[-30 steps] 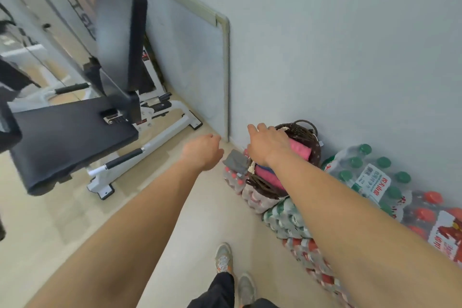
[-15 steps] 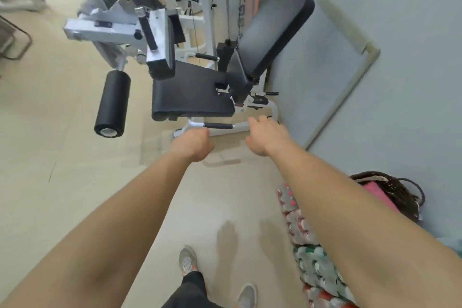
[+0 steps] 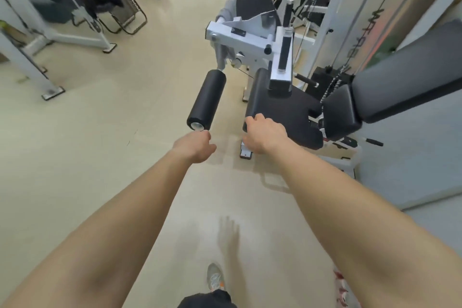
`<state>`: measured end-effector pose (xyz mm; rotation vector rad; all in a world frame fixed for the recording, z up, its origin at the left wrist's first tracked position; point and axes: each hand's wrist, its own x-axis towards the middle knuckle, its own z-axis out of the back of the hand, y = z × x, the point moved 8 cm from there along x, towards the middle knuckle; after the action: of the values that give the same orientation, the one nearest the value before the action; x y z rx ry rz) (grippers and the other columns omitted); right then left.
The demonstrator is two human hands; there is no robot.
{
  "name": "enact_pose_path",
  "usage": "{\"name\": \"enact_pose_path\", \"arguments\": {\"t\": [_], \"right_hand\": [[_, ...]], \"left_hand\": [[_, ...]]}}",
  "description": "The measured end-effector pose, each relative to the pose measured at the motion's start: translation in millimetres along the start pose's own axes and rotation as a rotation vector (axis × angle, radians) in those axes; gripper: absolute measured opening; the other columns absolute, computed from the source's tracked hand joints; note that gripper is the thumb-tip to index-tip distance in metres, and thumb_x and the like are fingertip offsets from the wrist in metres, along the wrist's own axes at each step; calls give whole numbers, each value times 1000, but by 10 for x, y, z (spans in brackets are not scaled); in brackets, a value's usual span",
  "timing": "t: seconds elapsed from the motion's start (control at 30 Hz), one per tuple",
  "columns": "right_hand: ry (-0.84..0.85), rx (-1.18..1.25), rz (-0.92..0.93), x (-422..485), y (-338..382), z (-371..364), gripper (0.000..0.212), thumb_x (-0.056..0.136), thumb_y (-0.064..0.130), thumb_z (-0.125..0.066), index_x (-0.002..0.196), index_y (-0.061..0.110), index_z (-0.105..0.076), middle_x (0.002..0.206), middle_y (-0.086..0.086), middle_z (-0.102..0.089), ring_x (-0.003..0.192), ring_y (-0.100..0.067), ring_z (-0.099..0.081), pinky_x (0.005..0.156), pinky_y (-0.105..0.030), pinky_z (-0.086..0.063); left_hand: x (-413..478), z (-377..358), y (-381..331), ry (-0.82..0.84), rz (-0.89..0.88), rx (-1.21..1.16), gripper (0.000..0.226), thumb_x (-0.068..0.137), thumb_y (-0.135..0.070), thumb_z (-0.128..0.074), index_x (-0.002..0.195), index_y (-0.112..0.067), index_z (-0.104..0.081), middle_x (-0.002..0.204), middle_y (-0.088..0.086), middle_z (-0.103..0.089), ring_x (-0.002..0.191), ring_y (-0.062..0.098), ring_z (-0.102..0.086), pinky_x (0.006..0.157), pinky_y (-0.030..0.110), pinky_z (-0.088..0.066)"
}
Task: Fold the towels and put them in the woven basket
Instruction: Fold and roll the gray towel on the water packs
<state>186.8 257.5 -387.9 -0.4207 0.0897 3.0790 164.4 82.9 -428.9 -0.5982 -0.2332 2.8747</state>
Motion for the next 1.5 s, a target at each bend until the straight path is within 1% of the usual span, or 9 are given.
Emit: {"name": "enact_pose_path", "arguments": {"t": [0.17,0.33,0.43,0.57,0.7,0.9,1.1,1.27,1.5], "right_hand": [[5,0,119,698,1012,126,44,94,27,-39,138,20,-41,130,-8,-48,112,-31,-54,77,-41,-43],[26,-37,210,1365,1820,186,40,96,33,-42,132,15,-43,128,-10,-46,110,-34,-53,80,-43,-48],[44,-55,247,1796,2206,209,40,93,28,-42,131,15,-44,128,-10,-46,113,-34,-51,83,-44,-48],[58,-91,284,2473,2632,259,40,90,23,-40,129,15,-45,127,-8,-46,114,-33,-50,73,-40,-40],[68,-80,305,3325,2980,395,44,92,27,-40,135,16,-43,133,-9,-44,118,-33,-48,78,-43,-44],[61,-64,299,4579,3281,884,46,93,27,-40,138,16,-42,135,-9,-44,119,-33,-48,76,-42,-39],[83,-62,231,5703,3405,1193,49,93,28,-40,140,17,-40,137,-9,-43,120,-33,-48,78,-42,-40],[93,-51,136,6671,3493,1327,49,94,28,-40,142,17,-39,137,-9,-43,121,-33,-48,78,-41,-40],[103,42,-57,7885,3509,1606,49,93,29,-40,140,17,-42,136,-10,-44,120,-34,-49,88,-44,-46]], "left_hand": [[204,397,959,-56,79,-31,46,96,-39,-44,138,-20,-44,133,2,-54,118,25,-54,88,37,-47],[511,735,1766,-112,155,-36,51,96,-39,-43,143,-20,-39,140,1,-49,126,25,-49,90,38,-43],[786,883,2150,-128,187,-56,51,97,-38,-43,144,-20,-38,141,1,-50,126,25,-49,89,37,-43],[1291,1071,2620,-105,224,-56,52,97,-39,-43,145,-20,-36,143,1,-48,128,25,-48,89,39,-43],[2019,1494,3067,-97,220,2,54,97,-41,-42,146,-19,-35,146,0,-44,131,25,-44,95,40,-43],[3109,2241,3611,-99,229,15,53,97,-40,-41,145,-18,-37,145,1,-45,130,25,-45,94,39,-43],[4168,2639,3984,-54,179,-19,54,96,-41,-42,145,-18,-37,147,1,-44,131,24,-44,98,40,-44],[5216,3045,4298,-42,103,-8,55,96,-41,-43,146,-19,-36,148,0,-43,133,23,-43,96,40,-42],[6601,3668,4532,2,-46,64,56,96,-41,-44,147,-19,-34,147,0,-43,131,25,-45,95,40,-43]]}}
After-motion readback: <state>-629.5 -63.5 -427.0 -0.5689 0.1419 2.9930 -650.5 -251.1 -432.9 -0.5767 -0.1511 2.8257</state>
